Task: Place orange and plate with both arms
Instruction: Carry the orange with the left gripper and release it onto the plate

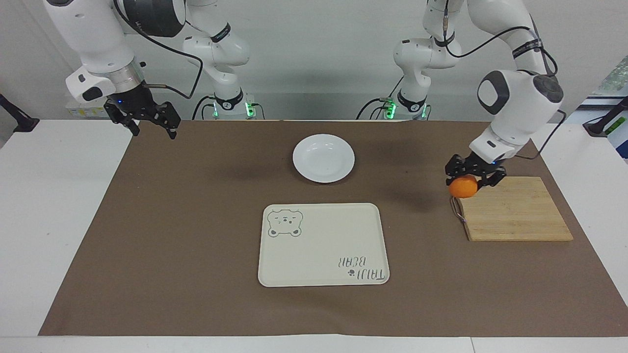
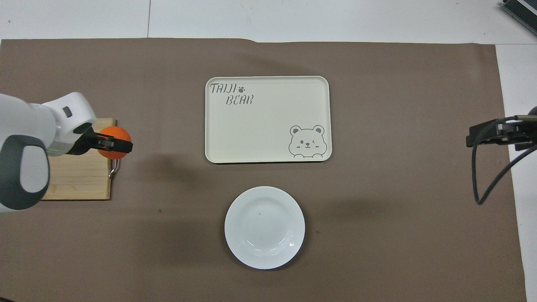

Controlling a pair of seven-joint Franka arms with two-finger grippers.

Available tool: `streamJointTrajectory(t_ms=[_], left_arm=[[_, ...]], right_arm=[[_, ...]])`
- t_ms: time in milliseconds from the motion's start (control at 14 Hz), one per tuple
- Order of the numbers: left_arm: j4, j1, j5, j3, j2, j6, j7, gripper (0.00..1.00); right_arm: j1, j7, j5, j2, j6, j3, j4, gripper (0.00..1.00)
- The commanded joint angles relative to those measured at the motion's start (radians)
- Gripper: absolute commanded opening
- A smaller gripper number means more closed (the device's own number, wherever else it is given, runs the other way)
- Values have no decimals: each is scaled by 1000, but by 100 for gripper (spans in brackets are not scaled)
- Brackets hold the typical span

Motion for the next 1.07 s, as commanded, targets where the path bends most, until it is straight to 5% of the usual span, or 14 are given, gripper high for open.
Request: streamJointTrajectory(t_ms=[0, 571, 1000], left_arm=[[-22, -156, -11, 18, -24, -4, -171, 0], [-120, -563, -12, 8, -21, 63, -430, 0], [-234, -705, -12, 7, 25, 258, -540, 0]], right_arm=[[-4, -23, 4, -10, -4, 2, -1, 100], [-6, -23, 4, -10, -4, 2, -1, 100], [-4, -23, 4, -10, -4, 2, -1, 100]])
